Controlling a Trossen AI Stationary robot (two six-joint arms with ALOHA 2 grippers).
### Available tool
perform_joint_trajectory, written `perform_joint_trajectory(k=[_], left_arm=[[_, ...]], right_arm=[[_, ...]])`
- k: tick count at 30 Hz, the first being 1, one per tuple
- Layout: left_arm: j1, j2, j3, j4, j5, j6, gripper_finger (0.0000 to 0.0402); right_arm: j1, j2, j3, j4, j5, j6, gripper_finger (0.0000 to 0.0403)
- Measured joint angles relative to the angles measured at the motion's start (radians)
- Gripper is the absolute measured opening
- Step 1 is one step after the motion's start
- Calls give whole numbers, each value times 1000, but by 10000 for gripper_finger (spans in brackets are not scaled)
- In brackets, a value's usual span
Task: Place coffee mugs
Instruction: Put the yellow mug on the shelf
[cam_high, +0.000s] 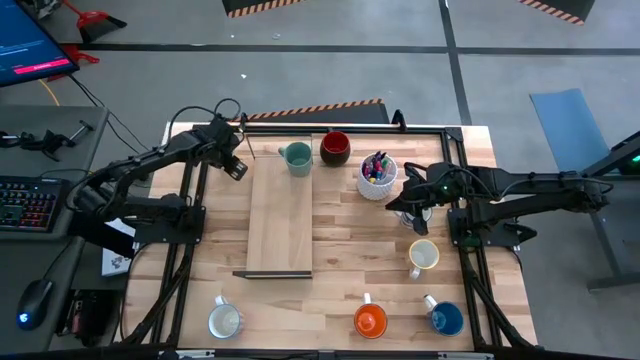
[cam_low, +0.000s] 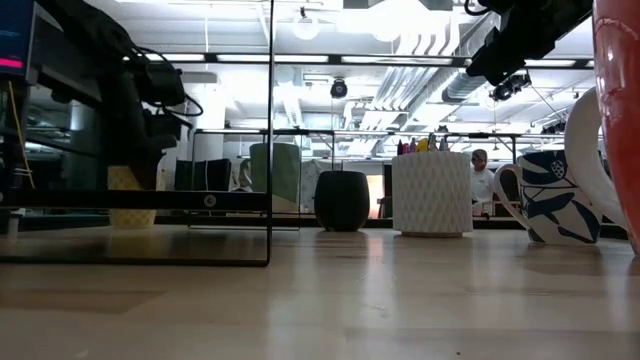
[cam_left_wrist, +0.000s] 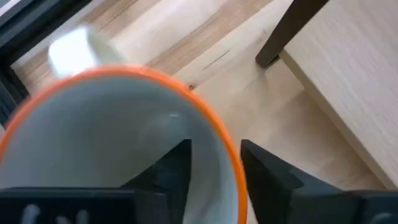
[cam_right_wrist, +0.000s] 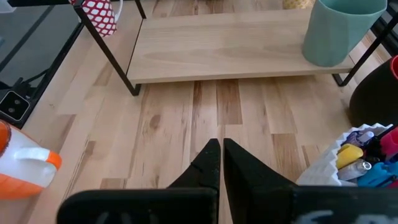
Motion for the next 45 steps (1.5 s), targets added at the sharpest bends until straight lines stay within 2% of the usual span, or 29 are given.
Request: perform_joint_trajectory(k=[4,6,10,16,20,24,29,33,37,45], left_arm=[[0,-1,0,8,3,11,31],[-1,-12,0,1,0,18,15],[-3,-54,0,-18,5,16,10],[-30,-133,73,-128,38,-17,9],[-102,-177,138,-218,47,-69,9],[-227,-188,201,-256,56,-162,9],[-413,-133,252,-275,65,-258,9],[-505,-81,277,-294,14,-304,9],[-526,-16,308,-287,-41,-291,9],[-524,152,391,-276,-42,-218,9]], right_arm=[[0,0,0,0,0,0,0],[0,0,0,0,0,0,0],[0,0,0,0,1,-8,0],[0,0,0,0,2,-8,0],[0,0,0,0,5,-8,0],[0,0,0,0,4,-12,0],[0,0,0,1,5,-26,0],[0,0,0,1,11,-24,0],[0,0,0,1,11,-23,0],[0,0,0,1,11,-23,0]])
